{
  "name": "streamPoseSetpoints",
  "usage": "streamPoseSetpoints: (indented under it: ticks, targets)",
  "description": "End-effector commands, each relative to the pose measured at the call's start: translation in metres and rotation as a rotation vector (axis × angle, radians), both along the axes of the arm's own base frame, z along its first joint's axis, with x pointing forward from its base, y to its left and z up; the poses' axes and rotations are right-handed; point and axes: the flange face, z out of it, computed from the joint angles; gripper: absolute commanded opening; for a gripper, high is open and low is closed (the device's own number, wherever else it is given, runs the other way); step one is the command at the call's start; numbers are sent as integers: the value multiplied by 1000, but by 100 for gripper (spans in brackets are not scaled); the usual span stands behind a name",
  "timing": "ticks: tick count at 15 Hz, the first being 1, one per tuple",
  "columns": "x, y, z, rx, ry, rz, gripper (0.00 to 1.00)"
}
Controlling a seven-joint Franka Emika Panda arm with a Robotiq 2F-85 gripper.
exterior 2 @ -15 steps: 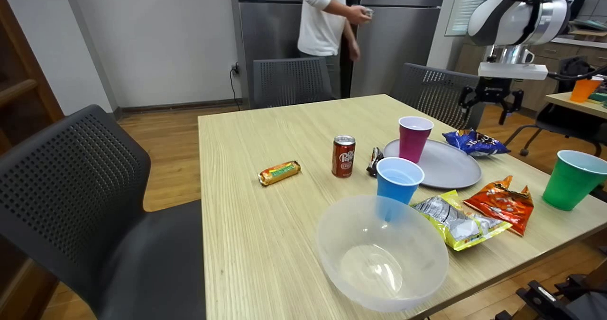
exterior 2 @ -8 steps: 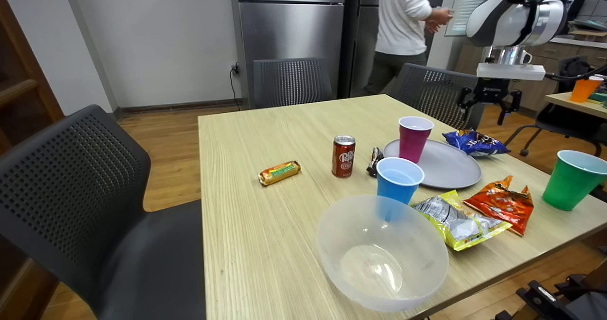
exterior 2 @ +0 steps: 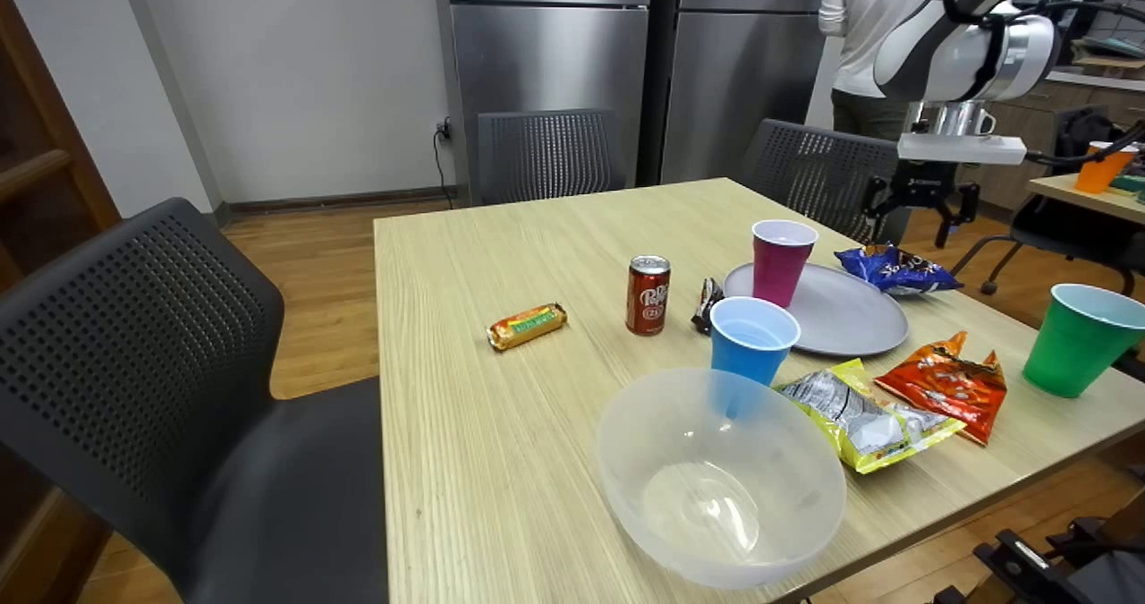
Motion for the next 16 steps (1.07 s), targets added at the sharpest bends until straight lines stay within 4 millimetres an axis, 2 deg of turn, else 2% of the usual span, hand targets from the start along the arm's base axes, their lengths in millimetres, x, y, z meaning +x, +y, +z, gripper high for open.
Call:
streamPoseSetpoints:
  ticks: [1, 6, 16]
  targets:
    - [7, -9, 0, 23, 27, 67, 100]
    - [9, -14, -2, 7, 46, 145, 100]
    - [7, -15, -14, -23, 174, 447, 100]
